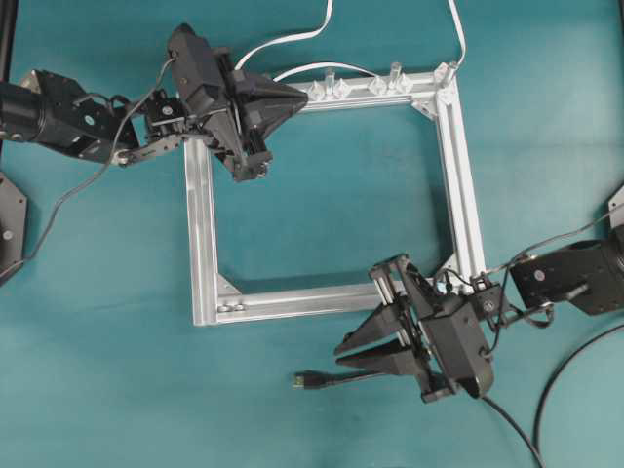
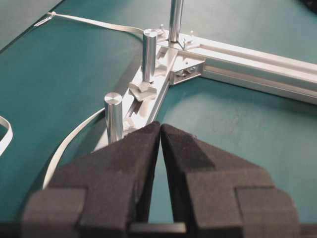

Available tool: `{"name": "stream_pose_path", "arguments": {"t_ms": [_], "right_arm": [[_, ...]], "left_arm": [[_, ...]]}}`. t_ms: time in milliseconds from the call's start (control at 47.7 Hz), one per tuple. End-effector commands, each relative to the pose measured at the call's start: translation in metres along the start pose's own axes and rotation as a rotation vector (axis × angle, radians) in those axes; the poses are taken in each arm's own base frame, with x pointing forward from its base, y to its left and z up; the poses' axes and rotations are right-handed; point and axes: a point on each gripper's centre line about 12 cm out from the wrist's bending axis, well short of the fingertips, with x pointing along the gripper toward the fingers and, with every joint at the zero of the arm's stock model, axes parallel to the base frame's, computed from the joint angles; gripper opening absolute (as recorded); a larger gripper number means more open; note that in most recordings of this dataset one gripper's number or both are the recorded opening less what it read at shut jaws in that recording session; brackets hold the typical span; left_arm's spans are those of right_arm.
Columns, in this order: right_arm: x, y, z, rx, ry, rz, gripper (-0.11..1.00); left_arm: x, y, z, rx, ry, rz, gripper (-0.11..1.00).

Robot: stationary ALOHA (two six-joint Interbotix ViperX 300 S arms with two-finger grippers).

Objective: Insert the wire through the string loop located on the right side.
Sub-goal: 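Move the right gripper down over the black USB cable plug end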

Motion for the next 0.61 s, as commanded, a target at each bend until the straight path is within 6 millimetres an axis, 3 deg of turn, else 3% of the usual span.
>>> {"name": "stream_pose_path", "arguments": {"t_ms": [0, 42, 105, 168, 377, 461, 587], "right_arm": [[0.002, 0.001, 0.012, 0.011, -0.037, 0.003, 0.24], [0.001, 0.001, 0.012, 0.013, -0.026, 0.002, 0.22], [0.0, 0.002, 0.011, 0.016, 0.0, 0.003, 0.09], [-0.001, 0.001, 0.012, 0.015, 0.028, 0.001, 0.01], [-0.002, 0.001, 0.013, 0.017, 0.054, 0.0, 0.0], [-0.002, 0.001, 0.013, 0.018, 0.055, 0.0, 0.02], [-0.002, 0.0, 0.013, 0.024, 0.055, -0.005, 0.26]], "left_arm": [[0.0, -0.003, 0.015, 0.024, -0.026, -0.025, 0.15], [0.0, -0.002, 0.016, 0.022, -0.014, -0.023, 0.12], [0.0, -0.002, 0.014, 0.022, 0.014, -0.023, 0.01], [-0.001, -0.002, 0.013, 0.022, 0.035, -0.024, 0.0], [-0.002, -0.003, 0.02, 0.019, 0.043, -0.025, 0.0], [-0.003, -0.003, 0.025, 0.018, 0.037, -0.026, 0.0], [-0.006, -0.004, 0.029, 0.016, 0.045, -0.027, 0.01]]}}
